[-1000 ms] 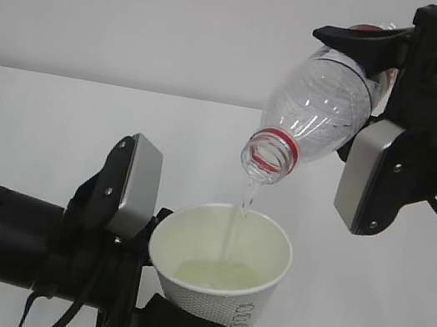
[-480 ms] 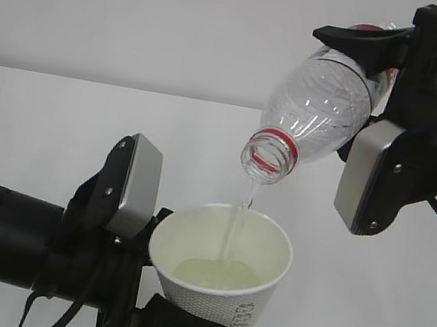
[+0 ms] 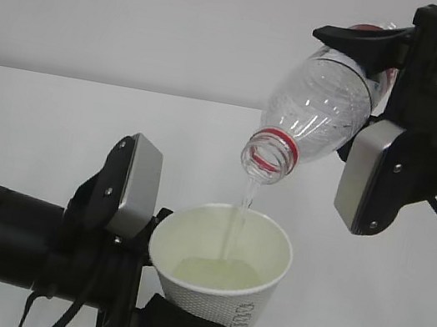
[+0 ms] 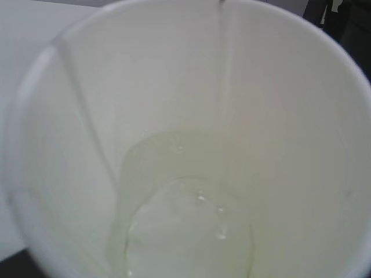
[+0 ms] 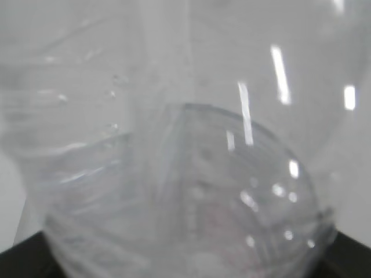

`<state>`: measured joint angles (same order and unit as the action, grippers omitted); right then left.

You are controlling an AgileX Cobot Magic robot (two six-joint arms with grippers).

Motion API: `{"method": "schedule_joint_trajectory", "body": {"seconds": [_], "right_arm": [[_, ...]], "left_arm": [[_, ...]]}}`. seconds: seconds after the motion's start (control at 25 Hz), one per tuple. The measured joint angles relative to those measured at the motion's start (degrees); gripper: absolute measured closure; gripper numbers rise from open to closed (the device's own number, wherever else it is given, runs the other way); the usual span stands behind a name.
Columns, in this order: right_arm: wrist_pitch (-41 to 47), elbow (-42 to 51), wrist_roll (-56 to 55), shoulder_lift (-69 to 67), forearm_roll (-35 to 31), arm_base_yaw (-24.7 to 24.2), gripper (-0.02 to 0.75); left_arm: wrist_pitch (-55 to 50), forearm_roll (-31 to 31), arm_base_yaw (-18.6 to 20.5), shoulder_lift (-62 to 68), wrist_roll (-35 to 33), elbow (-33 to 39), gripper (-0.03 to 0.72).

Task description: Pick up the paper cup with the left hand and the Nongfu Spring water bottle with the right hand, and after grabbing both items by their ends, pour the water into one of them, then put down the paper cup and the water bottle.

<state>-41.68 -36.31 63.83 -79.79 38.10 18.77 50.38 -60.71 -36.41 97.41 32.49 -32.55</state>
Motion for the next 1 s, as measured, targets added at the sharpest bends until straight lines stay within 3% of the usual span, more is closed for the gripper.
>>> {"method": "schedule_joint_trajectory", "body": {"seconds": [1.0], "right_arm": [[0.0, 0.0, 0.1, 0.0, 0.0, 0.0, 0.218]], "left_arm": [[0.0, 0.0, 0.0, 0.0, 0.0, 0.0, 0.19]]}}
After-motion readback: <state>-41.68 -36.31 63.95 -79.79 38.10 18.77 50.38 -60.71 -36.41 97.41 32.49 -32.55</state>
